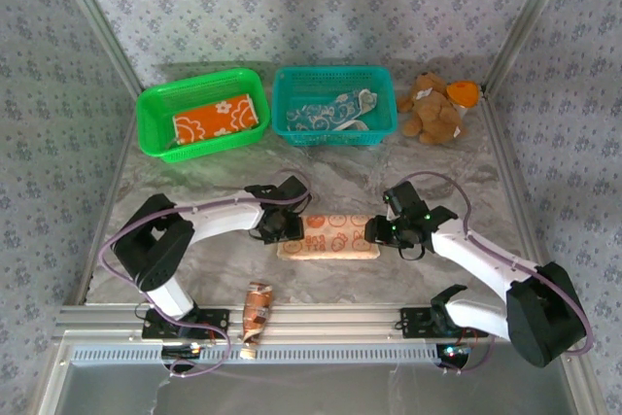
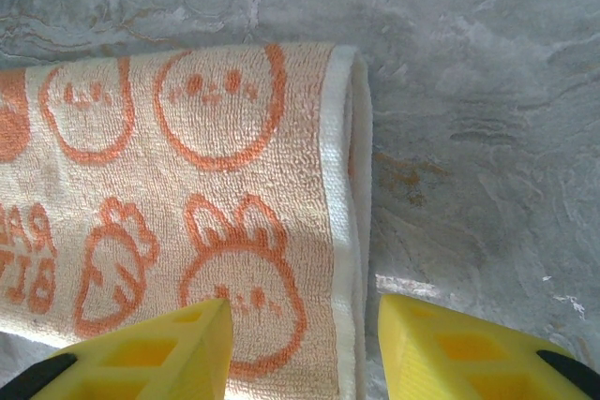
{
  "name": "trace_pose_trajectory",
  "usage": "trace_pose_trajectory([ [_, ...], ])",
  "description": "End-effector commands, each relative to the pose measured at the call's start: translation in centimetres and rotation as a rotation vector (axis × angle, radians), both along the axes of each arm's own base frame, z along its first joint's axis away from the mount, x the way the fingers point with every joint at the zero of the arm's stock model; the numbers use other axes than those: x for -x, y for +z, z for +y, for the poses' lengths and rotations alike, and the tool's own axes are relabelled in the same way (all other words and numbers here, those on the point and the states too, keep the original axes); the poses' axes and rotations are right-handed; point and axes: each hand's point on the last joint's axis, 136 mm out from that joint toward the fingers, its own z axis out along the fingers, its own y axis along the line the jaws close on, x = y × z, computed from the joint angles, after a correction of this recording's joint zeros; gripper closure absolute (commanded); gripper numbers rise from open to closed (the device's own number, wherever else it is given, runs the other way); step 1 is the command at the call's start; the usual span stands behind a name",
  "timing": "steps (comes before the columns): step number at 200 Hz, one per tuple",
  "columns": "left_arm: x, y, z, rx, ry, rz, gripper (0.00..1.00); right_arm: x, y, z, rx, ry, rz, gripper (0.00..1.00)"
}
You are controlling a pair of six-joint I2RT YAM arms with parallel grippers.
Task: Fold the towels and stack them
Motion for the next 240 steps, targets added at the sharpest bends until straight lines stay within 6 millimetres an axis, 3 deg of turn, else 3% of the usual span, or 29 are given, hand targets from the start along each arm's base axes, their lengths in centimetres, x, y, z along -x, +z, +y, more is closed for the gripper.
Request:
trace_pose_trajectory([
  [1,0.2,-0.9,-0.2,-0.023,0.015,0.012,0.47,-0.5,0.6,0.1,0.014,0.015,-0.023,0.54],
  [27,0.6,-2.3,0.2,-0.029,0.031,0.02,0.54,-0.3,0.8,0.0,0.02,0.02,-0.028,0.53],
  [41,0.7,-2.7,0.6,-0.038,0.037,0.015,0.74,-0.4,1.1,-0.3,0.03,0.014,-0.037,0.52],
  [68,0.4,-2.3,1.2,-0.065,0.03,-0.011,1.0,-0.4,2.0,-0.7,0.04,0.0,-0.047,0.43],
  [96,0.0,-0.5,2.0,-0.096,0.029,-0.037,1.0,-1.1,3.0,-0.8,0.013,-0.014,-0.075,0.32],
  [103,-0.1,0.2,2.1,-0.1,0.027,-0.043,1.0,-1.3,3.2,-0.8,0.009,-0.017,-0.08,0.26],
  [112,-0.3,1.3,2.4,-0.108,0.025,-0.053,1.0,-1.6,3.6,-1.0,0.011,-0.018,-0.085,0.03],
  [115,-0.4,1.7,2.5,-0.109,0.025,-0.056,1.0,-1.7,3.7,-1.0,0.011,-0.018,-0.087,0.0],
  [177,-2.4,11.9,6.2,-0.122,0.071,-0.132,1.0,-4.0,6.4,-1.4,0.013,-0.026,-0.15,0.0],
  [206,-4.2,17.3,8.6,-0.116,0.108,-0.192,1.0,-4.9,7.1,-1.2,0.006,-0.026,-0.164,0.0],
  [240,-6.4,22.1,11.1,-0.082,0.162,-0.255,1.0,-5.7,7.6,-0.9,-0.002,-0.024,-0.169,0.0],
])
